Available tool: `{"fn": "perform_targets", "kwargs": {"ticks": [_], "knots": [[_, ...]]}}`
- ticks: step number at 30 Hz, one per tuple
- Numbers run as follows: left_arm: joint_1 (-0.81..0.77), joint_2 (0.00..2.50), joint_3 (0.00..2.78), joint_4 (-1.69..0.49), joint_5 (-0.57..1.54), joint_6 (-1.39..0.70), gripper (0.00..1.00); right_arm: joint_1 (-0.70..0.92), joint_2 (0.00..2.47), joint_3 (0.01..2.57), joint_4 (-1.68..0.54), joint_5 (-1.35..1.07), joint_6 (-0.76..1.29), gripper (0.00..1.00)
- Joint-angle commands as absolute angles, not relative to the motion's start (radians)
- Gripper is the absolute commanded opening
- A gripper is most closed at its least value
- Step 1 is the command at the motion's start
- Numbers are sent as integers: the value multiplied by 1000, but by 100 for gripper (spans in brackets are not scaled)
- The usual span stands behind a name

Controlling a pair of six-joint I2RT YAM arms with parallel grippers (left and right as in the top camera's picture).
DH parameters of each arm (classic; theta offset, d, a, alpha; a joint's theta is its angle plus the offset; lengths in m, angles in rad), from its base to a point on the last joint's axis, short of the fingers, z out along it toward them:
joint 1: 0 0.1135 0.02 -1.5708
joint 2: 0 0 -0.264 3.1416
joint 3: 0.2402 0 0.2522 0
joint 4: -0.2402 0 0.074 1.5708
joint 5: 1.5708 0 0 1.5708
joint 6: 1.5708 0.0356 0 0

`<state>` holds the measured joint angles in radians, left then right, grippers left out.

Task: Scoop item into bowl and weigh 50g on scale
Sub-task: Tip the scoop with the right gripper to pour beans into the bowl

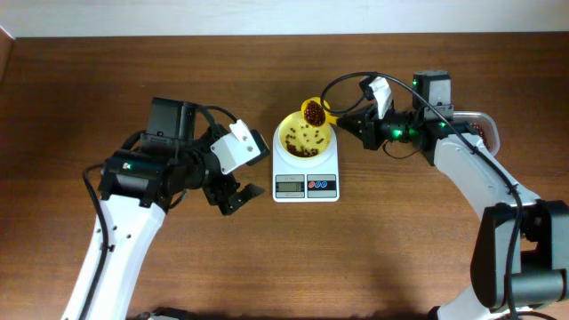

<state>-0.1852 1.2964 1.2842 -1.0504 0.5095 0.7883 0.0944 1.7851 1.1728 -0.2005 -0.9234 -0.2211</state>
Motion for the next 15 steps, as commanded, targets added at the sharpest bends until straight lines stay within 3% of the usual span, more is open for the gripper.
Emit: {"fn": "perform_targets", "kwargs": {"ticks": [1, 15], "knots": [[-187, 1298, 1276, -1049, 527, 776, 99, 100, 1762, 1184, -194, -926, -237, 4], [-187, 1298, 1276, -1049, 527, 776, 99, 144, 1762, 1184, -193, -855, -337, 4]]}}
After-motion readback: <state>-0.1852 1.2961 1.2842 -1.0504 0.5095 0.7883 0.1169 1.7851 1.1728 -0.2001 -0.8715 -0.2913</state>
